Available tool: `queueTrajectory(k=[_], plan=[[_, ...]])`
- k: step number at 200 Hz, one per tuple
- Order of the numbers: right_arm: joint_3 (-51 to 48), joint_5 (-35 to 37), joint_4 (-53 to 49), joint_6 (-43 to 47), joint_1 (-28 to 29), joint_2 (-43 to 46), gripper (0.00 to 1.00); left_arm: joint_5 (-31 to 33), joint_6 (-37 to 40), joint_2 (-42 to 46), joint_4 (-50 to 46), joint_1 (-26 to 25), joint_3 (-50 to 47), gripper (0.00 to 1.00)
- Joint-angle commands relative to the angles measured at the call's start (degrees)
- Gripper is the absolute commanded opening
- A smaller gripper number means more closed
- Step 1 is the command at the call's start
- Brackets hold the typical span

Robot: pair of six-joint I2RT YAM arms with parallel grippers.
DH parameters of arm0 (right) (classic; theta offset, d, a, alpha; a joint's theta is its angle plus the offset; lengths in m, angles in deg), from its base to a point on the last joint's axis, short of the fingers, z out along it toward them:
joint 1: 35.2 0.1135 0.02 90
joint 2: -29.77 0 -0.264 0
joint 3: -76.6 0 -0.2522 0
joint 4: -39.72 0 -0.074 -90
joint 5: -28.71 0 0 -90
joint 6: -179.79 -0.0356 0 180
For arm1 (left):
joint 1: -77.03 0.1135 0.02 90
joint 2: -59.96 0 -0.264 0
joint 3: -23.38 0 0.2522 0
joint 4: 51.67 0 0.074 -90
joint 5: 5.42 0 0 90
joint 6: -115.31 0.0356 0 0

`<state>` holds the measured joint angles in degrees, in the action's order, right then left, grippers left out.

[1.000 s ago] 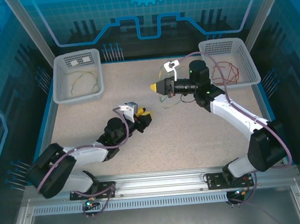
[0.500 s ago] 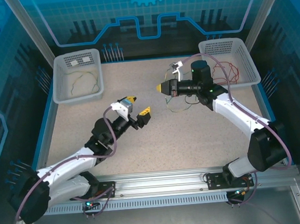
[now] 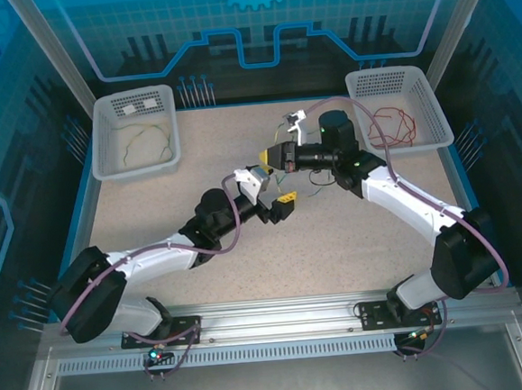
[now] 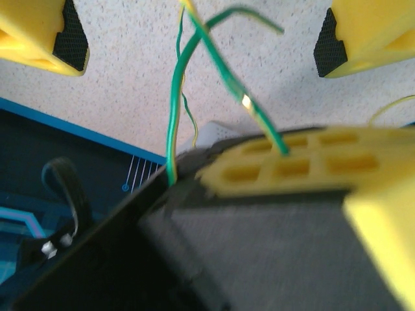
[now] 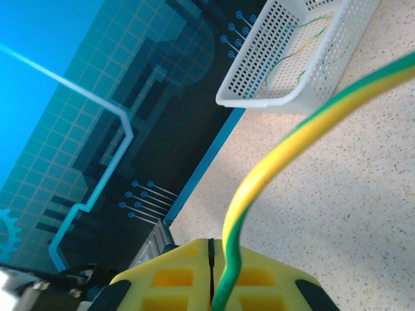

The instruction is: Untangle the cables

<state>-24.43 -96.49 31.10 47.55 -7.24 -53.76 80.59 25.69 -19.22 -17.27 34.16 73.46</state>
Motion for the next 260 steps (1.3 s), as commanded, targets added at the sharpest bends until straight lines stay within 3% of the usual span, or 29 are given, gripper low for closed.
queueTrajectory(k=[1, 11, 51, 62, 95, 107, 113, 120, 141, 193, 260], plan=[[-0.24, 0.95, 1.93, -0.53, 1.4, -0.56, 0.0, -1.16, 0.41, -0.78, 4.22, -0.35, 2.36, 0.88], [-0.22, 0.99, 1.91, -0.34, 1.93, -0.67, 0.0, -0.29, 0.77, -0.89, 4.58, -0.33, 2.31, 0.78], [-0.44, 1.0, 2.29, -0.58, 2.53, 0.0, 0.0, 3.67, 2.41, -0.89, 2.87, -0.32, 2.0, 0.12], [-0.3, 0.68, 2.47, -1.01, 2.6, 0.16, 0.0, 4.61, 2.22, -0.81, 2.06, -0.25, 2.09, 0.01], [1.13, 1.65, -1.36, 0.07, 2.75, 1.06, 0.0, 8.45, 1.47, -0.38, 0.26, -0.2, 2.09, 0.0], [1.64, 2.72, -4.02, 1.34, 2.8, 1.56, 0.25, 10.1, 1.46, 0.02, -0.6, -0.22, 2.09, 0.0], [1.95, 3.43, -5.83, 2.3, 2.8, 1.81, 0.5, 11.33, 1.47, 0.35, -1.1, -0.27, 2.05, 0.0], [2.11, 4.08, -7.6, 3.52, 2.75, 2.13, 0.7, 13.17, 1.24, 0.87, -1.62, -0.13, 1.92, 0.0], [1.11, 6.07, -11.41, 6.96, 2.73, 3.69, 0.87, 15.79, -0.37, 2.45, -3.31, 1.31, 1.4, 0.0], [-2.95, 7.16, -16.64, 10.52, 0.66, 10.06, 0.9, 14.79, -2.97, 5.38, -12.0, 8.27, 3.19, 0.0], [-4.57, 8.37, -15.96, 14.36, -3.58, 22.02, 0.91, 0.92, -10.12, 5.31, -23.98, 26.24, 13.8, 0.0]])
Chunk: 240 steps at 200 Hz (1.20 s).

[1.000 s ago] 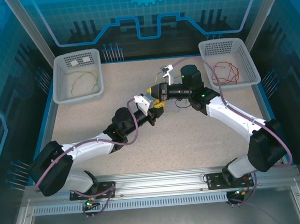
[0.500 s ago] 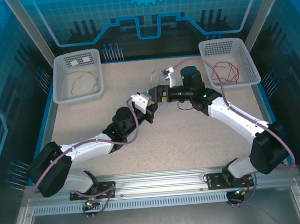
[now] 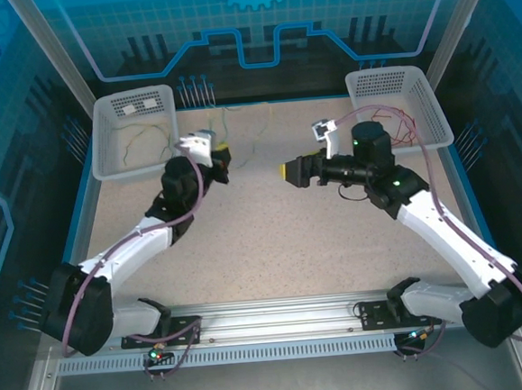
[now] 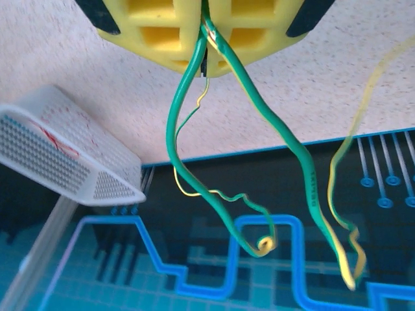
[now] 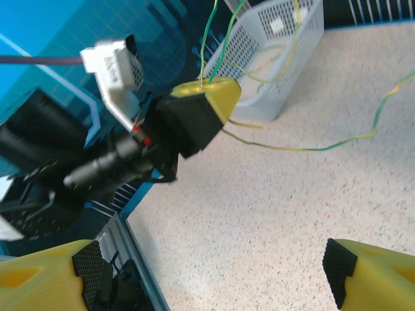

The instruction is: Untangle the cables

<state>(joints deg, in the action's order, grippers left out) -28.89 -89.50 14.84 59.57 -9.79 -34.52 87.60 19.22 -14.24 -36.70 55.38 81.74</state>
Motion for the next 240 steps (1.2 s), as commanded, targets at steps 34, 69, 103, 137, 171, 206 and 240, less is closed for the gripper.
queueTrajectory(k=[34, 69, 103, 137, 171, 206, 240], plan=[[-1.49, 2.99, 2.56, 2.16, -1.5, 3.74, 0.91, 0.79, -3.27, -3.15, -16.85, 11.46, 15.01, 0.0], [-3.61, 2.81, 3.82, 1.64, -1.74, 3.3, 0.91, 8.49, -1.51, -8.03, -27.63, 17.43, 24.93, 0.0], [-4.98, 2.71, 4.53, 1.3, -1.94, 3.48, 0.91, 0.04, -9.03, -11.95, -22.7, 25.05, 25.82, 0.0], [-4.97, 2.46, 4.6, 1.78, -2.03, 3.47, 0.92, 3.01, -10.1, -18.6, -23.08, 27.71, 30.34, 0.0], [-5.03, 2.6, 4.69, 2.07, -2.05, 3.47, 0.92, 6.08, -10.55, -26.66, -24.54, 29.11, 36.92, 0.0], [-5.47, 2.27, 5.66, 1.82, -2.11, 3.47, 0.92, 6.96, -11.54, -36.58, -27.3, 29.34, 45.64, 0.0], [-5.6, 2.28, 5.66, 2.08, -2.12, 4.1, 0.92, 8.07, -14.42, -42.5, -29.25, 29.22, 50.39, 0.0]])
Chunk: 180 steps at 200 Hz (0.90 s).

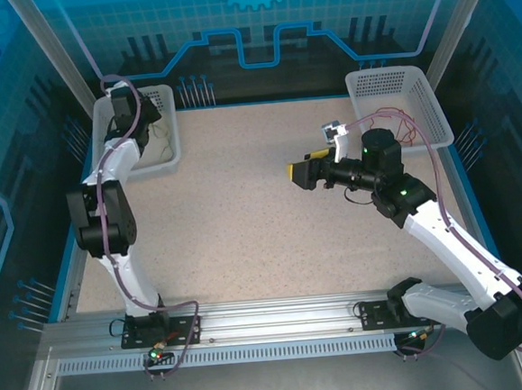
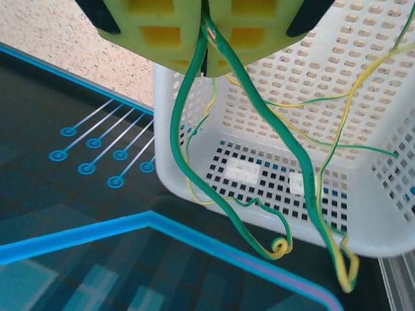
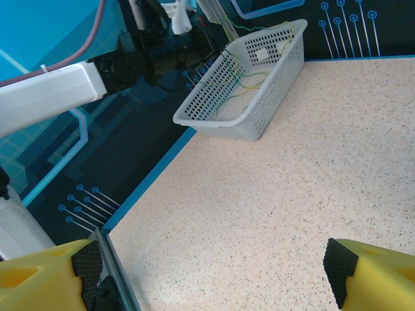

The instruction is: Untangle the cables

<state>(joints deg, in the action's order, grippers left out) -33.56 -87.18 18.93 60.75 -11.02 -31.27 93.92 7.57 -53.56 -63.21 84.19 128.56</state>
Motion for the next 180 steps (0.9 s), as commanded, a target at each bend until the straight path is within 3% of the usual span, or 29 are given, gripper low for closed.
queueTrajectory(k=[1, 19, 33, 51, 59, 68, 76, 102, 166, 175, 180], plan=[[-0.94, -0.04, 1.58, 0.91, -0.89, 0.97, 0.92, 1.83, -2.75, -3.33, -2.92, 0.41, 3.67, 0.0], [-0.93, 0.45, 1.17, 1.55, -0.89, 1.53, 0.92, 2.79, -2.77, -5.59, -5.6, -0.08, 6.08, 0.0], [-0.85, 0.82, 0.89, 1.93, -0.89, 1.8, 0.92, 5.85, -1.7, -6.5, -8.03, -0.79, 7.68, 0.17], [-0.77, 0.87, 0.76, 2.02, -0.99, 1.71, 0.92, 10.82, -0.56, -6.71, -9.67, -1.66, 8.58, 0.2], [-0.72, 0.85, 0.87, 2.09, -0.98, 1.71, 0.92, 11.93, -0.26, -6.48, -10.88, -1.92, 9.17, 0.31], [-0.71, 1.01, 1.04, 2.05, -1.02, 1.62, 0.92, 13.44, 0.08, -5.75, -12.5, -2.27, 9.89, 0.49], [-0.63, 1.1, 1.13, 2.11, -0.99, 1.49, 0.92, 16.0, 0.58, -4.66, -13.47, -2.94, 9.92, 0.58], [-0.17, 1.19, 1.38, 1.92, -1.01, 1.01, 0.92, 18.18, 3.92, 1.37, -14.16, -5.24, 7.76, 0.68], [0.33, 4.05, 1.4, 2.74, -1.07, 0.91, 0.92, 16.85, 2.64, 20.5, -24.06, -7.64, -4.91, 0.79], [0.14, 5.21, 1.4, 3.41, -1.12, 1.09, 0.92, 18.12, 2.86, 23.28, -23.42, -7.9, -8.1, 0.97], [0.17, 6.02, 1.25, 3.58, -1.07, 1.14, 0.92, 18.94, 3.28, 24.64, -22.01, -7.74, -10.18, 0.99]])
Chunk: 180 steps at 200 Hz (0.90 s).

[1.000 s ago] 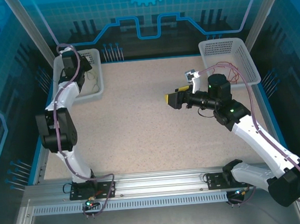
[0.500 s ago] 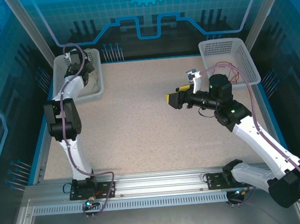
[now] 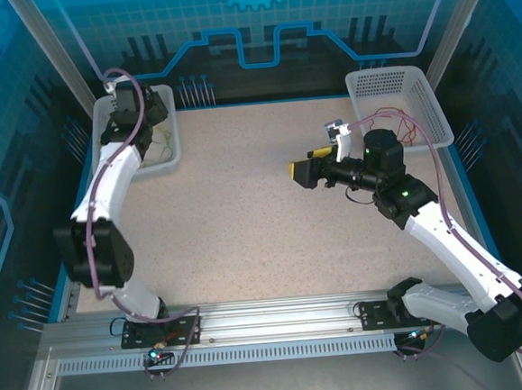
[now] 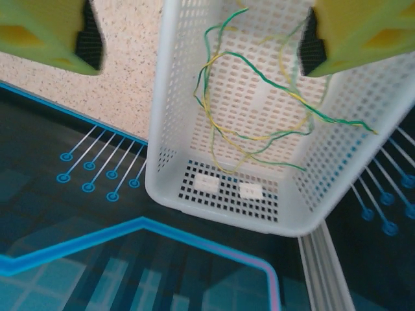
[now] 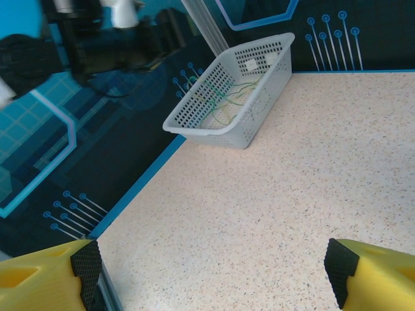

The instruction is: Untangle the cables

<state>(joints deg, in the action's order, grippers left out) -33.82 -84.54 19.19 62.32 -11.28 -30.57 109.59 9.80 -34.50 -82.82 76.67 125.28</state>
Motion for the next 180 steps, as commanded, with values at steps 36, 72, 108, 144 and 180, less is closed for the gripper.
queueTrajectory(k=[36, 72, 108, 144, 180], plan=[[-3.04, 11.62, 4.73, 5.28, -0.38, 3.2, 0.97, 1.35, 3.5, 13.66, 2.24, -1.87, -16.95, 0.99], [-16.37, 36.46, 14.15, 12.67, 0.11, 9.82, 1.0, 5.54, 6.46, 32.48, 31.07, -12.33, -48.59, 0.99], [-26.49, 51.23, 20.67, 26.11, -2.35, 9.28, 1.0, 6.14, 10.16, 39.13, 38.98, -13.17, -64.44, 0.99], [-31.9, 56.45, 21.86, 24.37, -9.17, 5.24, 1.0, 6.04, 14.07, 32.29, 55.81, -12.53, -74.91, 0.99], [-36.06, 51.7, 32.67, 21.95, -16.82, -2.85, 1.0, -0.73, 14.0, 20.42, 68.07, -8.22, -73.26, 0.99]])
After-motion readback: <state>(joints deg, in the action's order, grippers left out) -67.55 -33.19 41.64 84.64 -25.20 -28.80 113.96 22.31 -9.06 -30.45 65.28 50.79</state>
